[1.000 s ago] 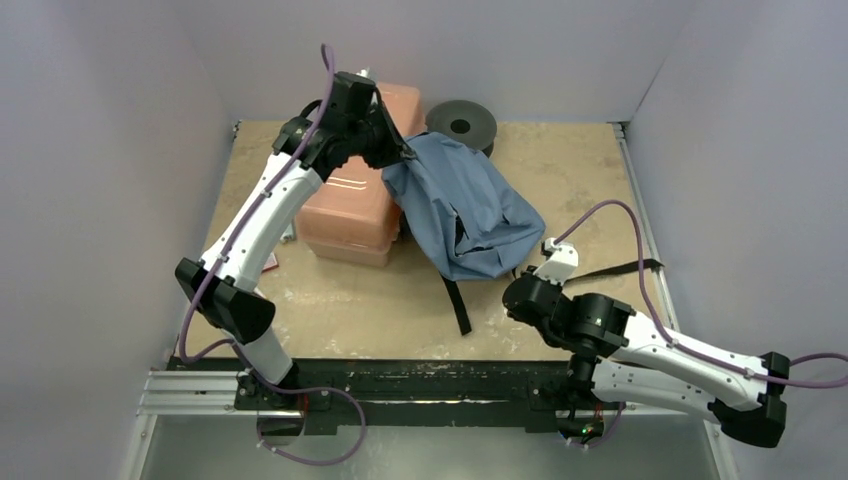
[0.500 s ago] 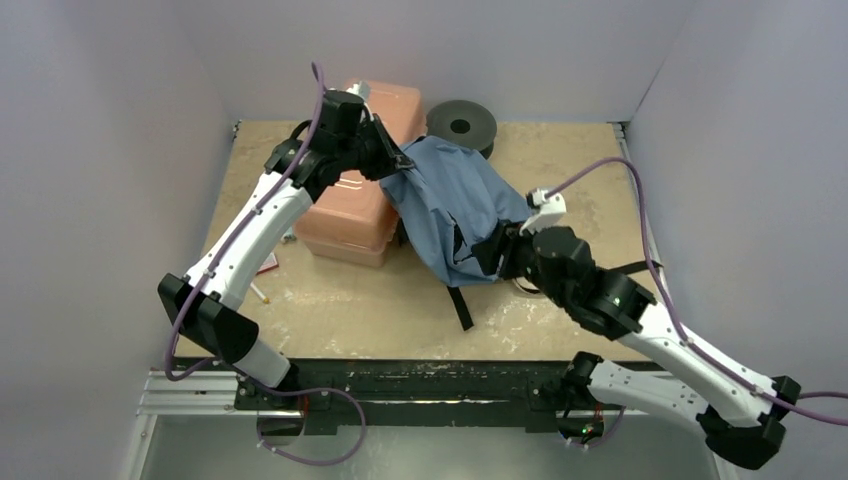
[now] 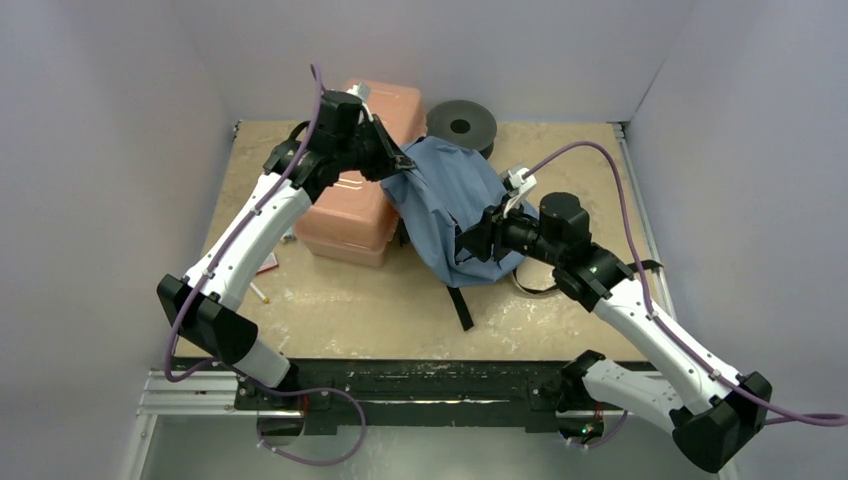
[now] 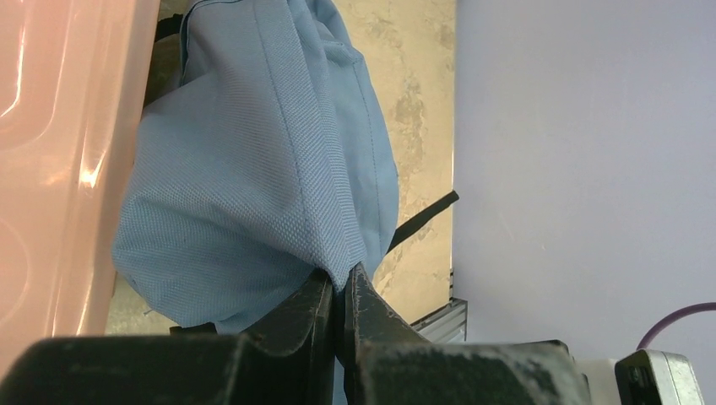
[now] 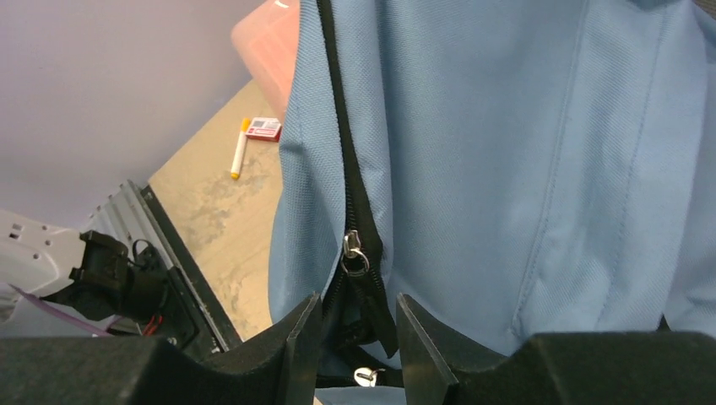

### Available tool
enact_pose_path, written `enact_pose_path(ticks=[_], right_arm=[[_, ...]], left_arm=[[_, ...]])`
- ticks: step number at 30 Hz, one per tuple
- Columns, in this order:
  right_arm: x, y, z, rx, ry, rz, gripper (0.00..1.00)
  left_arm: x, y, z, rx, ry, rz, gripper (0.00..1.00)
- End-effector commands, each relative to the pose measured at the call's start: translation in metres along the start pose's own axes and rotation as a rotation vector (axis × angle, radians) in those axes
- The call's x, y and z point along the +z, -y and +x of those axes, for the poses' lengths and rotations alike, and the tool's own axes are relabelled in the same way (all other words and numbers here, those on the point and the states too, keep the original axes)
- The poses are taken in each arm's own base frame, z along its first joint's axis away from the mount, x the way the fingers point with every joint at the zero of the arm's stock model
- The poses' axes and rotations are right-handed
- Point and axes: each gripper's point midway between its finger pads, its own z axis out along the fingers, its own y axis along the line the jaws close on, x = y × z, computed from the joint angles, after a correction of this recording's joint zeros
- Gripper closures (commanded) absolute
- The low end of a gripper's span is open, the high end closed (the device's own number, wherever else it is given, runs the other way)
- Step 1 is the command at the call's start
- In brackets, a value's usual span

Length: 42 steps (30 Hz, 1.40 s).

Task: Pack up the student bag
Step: Zip the student bag at the center of the board.

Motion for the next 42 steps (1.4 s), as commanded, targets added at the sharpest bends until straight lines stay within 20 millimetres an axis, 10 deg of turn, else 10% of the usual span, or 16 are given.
enact_pose_path(ticks=[1, 25, 42], right_arm=[[0.004, -0.012, -0.010, -0.069, 0.049, -0.102, 0.59], [0.017, 0.011, 0.001, -0.090, -0.013, -0.011, 0.76], [-0.027, 0.031, 0.046, 0.059, -0.196, 0.187, 1.00]], left_arm=[[-0.032, 0.058, -0.029, 0.019, 0.114, 0.225, 1.00], [-0.036, 0.060, -0.029, 0.018, 0.117, 0.233, 1.00], [-0.039, 0.056, -0.055, 0.019, 0.236, 0.168, 1.00]])
